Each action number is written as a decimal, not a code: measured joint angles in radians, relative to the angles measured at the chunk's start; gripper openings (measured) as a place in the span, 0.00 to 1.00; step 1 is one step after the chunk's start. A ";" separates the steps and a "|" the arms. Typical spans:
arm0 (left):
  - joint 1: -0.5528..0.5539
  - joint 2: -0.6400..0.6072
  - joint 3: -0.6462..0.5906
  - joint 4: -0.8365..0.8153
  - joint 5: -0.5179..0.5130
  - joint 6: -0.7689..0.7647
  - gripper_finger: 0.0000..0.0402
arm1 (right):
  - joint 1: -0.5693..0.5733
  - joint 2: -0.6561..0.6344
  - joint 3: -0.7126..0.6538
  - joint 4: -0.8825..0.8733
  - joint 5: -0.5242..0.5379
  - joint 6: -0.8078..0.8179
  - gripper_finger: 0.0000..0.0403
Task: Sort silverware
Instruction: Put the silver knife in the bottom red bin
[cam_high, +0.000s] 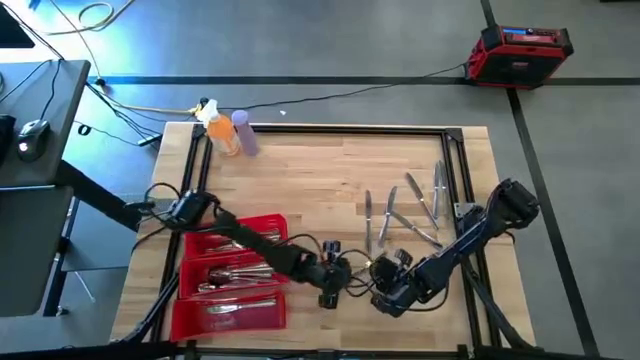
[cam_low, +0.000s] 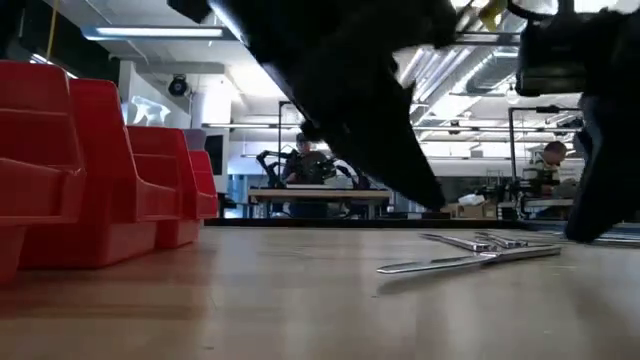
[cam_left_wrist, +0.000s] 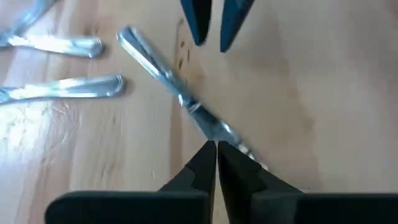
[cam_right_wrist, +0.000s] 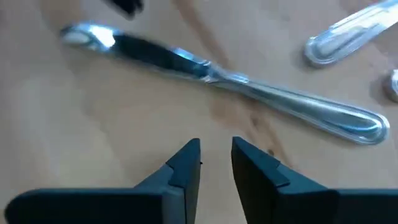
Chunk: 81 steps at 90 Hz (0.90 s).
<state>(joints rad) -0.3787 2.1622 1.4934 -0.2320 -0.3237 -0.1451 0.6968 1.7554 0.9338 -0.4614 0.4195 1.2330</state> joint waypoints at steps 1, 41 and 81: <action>0.002 0.004 0.006 -0.012 0.000 0.000 0.00 | -0.002 0.000 -0.005 0.004 0.002 0.006 0.19; 0.030 0.050 0.058 -0.148 0.077 -0.007 0.00 | -0.095 0.000 -0.084 0.115 0.182 0.030 0.19; -0.003 0.068 0.057 -0.086 0.106 0.013 0.00 | -0.005 -0.013 0.008 0.090 0.012 0.049 0.19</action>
<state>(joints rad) -0.3816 2.2301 1.5509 -0.3185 -0.2175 -0.1319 0.6919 1.7419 0.9417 -0.3710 0.4318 1.2819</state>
